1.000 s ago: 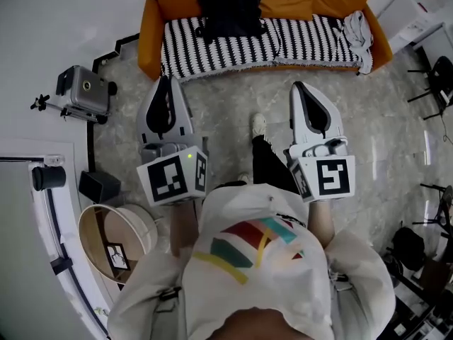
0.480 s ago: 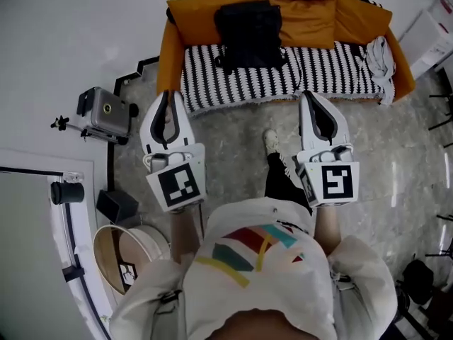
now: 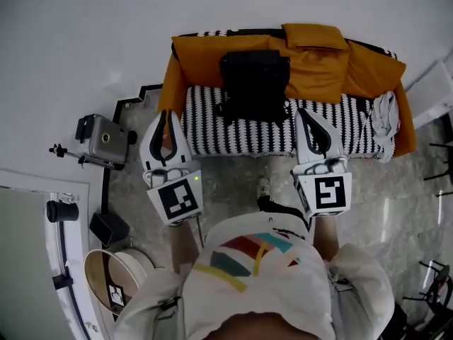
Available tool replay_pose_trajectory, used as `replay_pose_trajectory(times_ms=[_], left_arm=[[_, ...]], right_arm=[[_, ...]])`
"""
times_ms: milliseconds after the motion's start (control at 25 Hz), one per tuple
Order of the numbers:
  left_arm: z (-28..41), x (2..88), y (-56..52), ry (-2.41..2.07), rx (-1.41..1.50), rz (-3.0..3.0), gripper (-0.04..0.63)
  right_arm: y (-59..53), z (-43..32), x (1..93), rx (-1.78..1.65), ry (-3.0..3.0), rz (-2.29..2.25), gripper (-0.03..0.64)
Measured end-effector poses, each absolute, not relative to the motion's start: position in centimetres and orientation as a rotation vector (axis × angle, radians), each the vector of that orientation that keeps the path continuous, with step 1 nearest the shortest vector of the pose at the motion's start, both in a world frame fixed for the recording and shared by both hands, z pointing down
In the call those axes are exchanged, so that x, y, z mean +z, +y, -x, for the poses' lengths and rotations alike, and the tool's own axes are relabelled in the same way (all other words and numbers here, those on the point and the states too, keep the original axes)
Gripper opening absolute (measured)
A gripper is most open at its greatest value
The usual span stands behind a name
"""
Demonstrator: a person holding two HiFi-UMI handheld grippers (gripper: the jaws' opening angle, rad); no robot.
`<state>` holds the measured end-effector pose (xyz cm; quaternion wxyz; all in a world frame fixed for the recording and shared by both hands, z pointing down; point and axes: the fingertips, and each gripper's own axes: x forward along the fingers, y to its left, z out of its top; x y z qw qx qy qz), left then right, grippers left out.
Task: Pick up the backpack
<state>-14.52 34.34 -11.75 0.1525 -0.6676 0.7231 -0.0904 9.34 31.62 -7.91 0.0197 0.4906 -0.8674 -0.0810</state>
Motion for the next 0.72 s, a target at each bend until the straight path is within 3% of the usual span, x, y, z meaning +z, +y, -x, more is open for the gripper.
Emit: replay_pose_trajectory(times_ms=[280,720], left_arm=[[15.1,-12.9,26.2,2.201,-0.048,1.955,0.035],[12.3,-10.6,19.0,2.195,-0.087,2.055,0.035]], right_arm=[[22.2,-8.7,-6.9,-0.230,-2.696,-1.424,0.003],[15.5,-11.4,-4.6,-0.128,-2.641,-1.464,0.003]])
